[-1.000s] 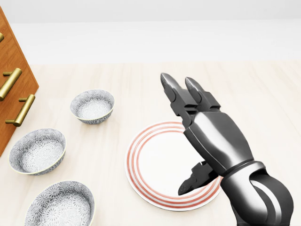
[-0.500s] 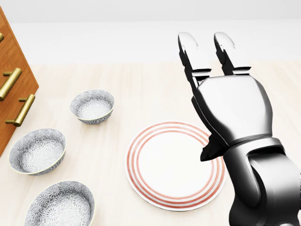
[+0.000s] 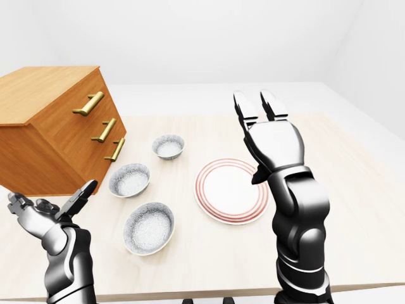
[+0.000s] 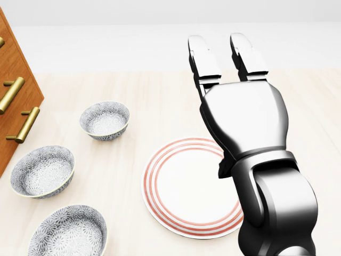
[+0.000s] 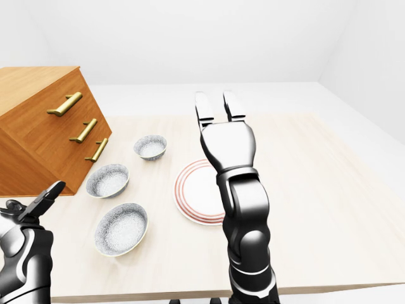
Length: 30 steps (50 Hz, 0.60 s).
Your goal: Put the bowl at the front on the plate.
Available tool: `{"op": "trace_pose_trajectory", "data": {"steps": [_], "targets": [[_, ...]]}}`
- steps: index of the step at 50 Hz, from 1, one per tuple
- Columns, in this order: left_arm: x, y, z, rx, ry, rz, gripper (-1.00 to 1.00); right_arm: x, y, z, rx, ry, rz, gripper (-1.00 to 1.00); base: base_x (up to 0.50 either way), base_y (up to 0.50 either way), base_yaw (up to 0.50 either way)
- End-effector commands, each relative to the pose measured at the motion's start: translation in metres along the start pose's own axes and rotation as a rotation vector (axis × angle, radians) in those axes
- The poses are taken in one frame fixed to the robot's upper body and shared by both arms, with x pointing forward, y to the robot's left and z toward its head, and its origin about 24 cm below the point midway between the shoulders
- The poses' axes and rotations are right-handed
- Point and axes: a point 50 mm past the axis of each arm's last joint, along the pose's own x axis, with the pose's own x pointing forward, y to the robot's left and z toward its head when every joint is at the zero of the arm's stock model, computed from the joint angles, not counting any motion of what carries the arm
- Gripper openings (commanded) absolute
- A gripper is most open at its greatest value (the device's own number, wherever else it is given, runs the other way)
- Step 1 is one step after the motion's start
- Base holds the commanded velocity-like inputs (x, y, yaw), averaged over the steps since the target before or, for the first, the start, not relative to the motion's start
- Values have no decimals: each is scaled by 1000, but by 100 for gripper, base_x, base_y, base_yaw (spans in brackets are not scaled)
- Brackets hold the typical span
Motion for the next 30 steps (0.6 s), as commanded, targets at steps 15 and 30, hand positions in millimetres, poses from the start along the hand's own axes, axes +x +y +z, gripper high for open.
{"op": "trace_pose_trajectory", "data": {"steps": [15,30], "targets": [[0,0,2,-11,-3,-1,100,-5,9,9,15,-11,40,100,0,0,0],[0,0,0,-4,4,0,100,-3,11,14,6,-19,50,100,0,0,0]]}}
